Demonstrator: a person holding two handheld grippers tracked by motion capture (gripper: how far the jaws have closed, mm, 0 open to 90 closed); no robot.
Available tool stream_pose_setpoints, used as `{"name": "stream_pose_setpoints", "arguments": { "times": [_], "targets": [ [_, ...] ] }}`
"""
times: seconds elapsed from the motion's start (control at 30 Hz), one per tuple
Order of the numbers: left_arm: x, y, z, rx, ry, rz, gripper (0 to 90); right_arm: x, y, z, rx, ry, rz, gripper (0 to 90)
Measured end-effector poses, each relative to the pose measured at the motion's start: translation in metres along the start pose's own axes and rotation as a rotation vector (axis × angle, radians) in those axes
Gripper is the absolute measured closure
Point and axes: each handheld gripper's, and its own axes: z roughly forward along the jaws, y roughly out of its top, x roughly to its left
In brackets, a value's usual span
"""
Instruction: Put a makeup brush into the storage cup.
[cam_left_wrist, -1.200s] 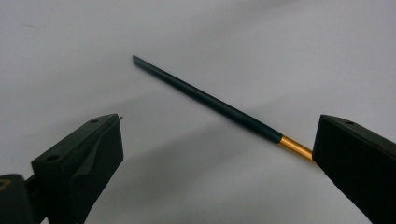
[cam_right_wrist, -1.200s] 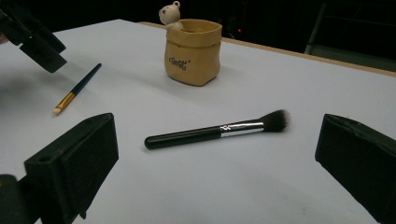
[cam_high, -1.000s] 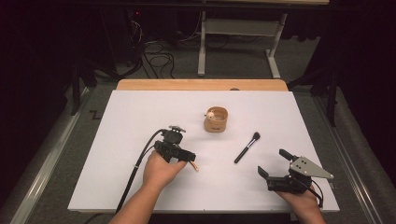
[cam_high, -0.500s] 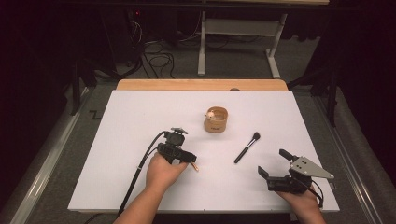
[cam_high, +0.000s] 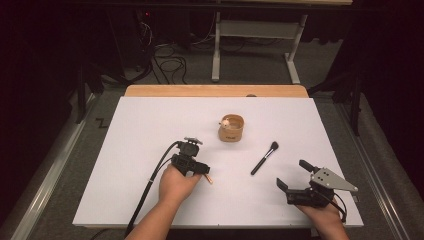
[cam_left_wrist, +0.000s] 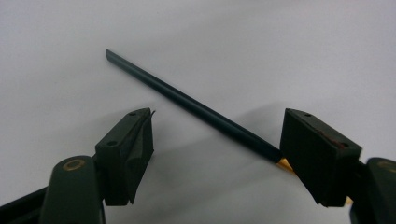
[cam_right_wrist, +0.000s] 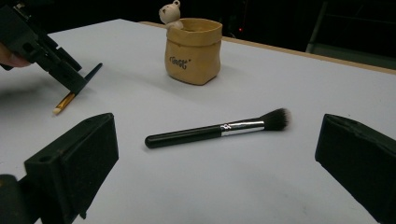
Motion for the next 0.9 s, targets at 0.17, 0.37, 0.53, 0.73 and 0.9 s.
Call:
{"name": "stream_pose_setpoints", "arguments": {
  "times": [0.17, 0.37, 0.53, 0.73, 0.9],
  "targets": [
    [0.0004, 0.0002, 0.0012, 0.004, 0.004, 0.001, 29.2, -0.0003, 0.0000, -0.0001, 0.001, -0.001, -0.002, 0.3],
    [0.0005, 0.0000, 0.0010, 0.010, 0.008, 0.007, 32.8, -0.0005, -0.0001, 0.0002, 0.000, -0.001, -0.003, 0.3],
    [0.0014, 0.0001, 0.0001, 0.013, 0.008, 0.009, 36.5, -0.0003, -0.0001, 0.0003, 0.001, -0.002, -0.003, 0.3],
    [0.0029, 0.0001, -0.0007, 0.010, 0.023, 0.010, 44.8, -0.0005, 0.0000, 0.0001, 0.000, -0.001, -0.004, 0.3],
    [0.0037, -0.0001, -0.0012, 0.007, 0.044, 0.021, 54.3, -0.0007, -0.0001, 0.0002, 0.000, -0.001, -0.004, 0.3]
  ]
}}
